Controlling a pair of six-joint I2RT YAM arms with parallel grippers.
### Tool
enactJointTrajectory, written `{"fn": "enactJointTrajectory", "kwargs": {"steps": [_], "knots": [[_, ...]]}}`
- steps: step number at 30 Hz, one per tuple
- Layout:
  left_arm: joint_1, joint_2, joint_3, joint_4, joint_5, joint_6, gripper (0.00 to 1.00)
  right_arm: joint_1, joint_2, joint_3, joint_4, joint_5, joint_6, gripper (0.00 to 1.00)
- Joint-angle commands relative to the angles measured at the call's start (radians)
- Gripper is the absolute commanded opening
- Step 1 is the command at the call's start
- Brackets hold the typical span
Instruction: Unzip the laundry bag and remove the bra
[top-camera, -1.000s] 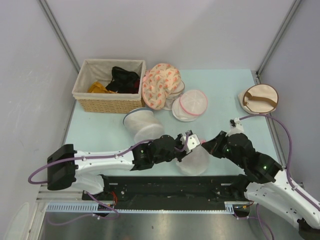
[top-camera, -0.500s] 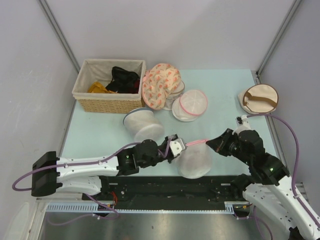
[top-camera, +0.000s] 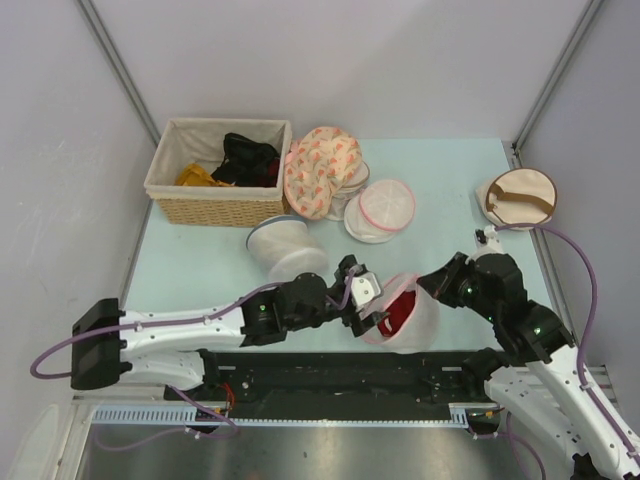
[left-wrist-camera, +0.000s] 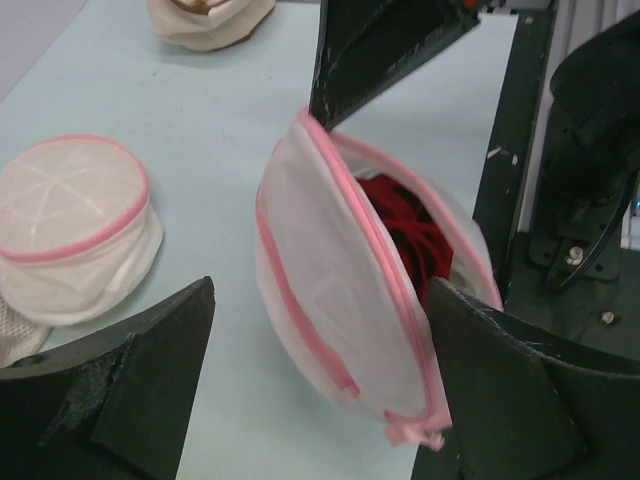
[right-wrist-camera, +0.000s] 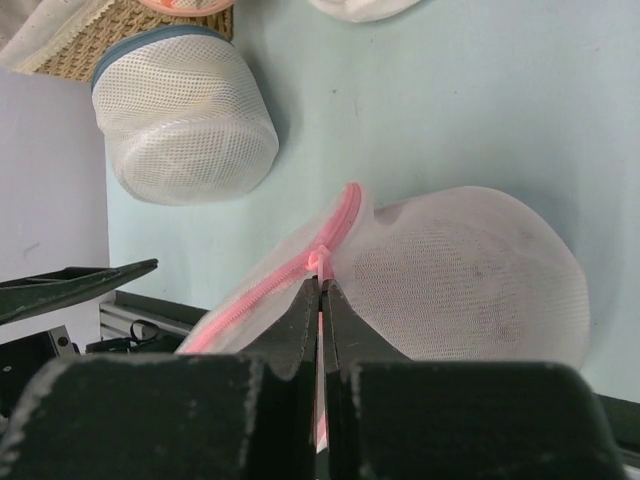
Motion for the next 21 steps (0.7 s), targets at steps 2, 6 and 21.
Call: {"fn": "enactJointTrajectory", "kwargs": {"steps": [2, 6, 21], "knots": [[0.000, 0.075, 0.145, 0.014, 0.062, -0.080, 0.89, 0.003, -0.001, 0.022, 0.059, 0.015, 0.004, 0.00], [-0.006, 0.150, 0.211, 0.009, 0.082, -0.129, 0.88, 0.011, -0.019, 0.020, 0.062, 0.016, 0.013, 0.00], [-0.068, 0.360, 0.363, -0.032, -0.088, -0.178, 0.78, 0.011, -0.045, 0.020, 0.061, 0.015, 0.030, 0.00]]}}
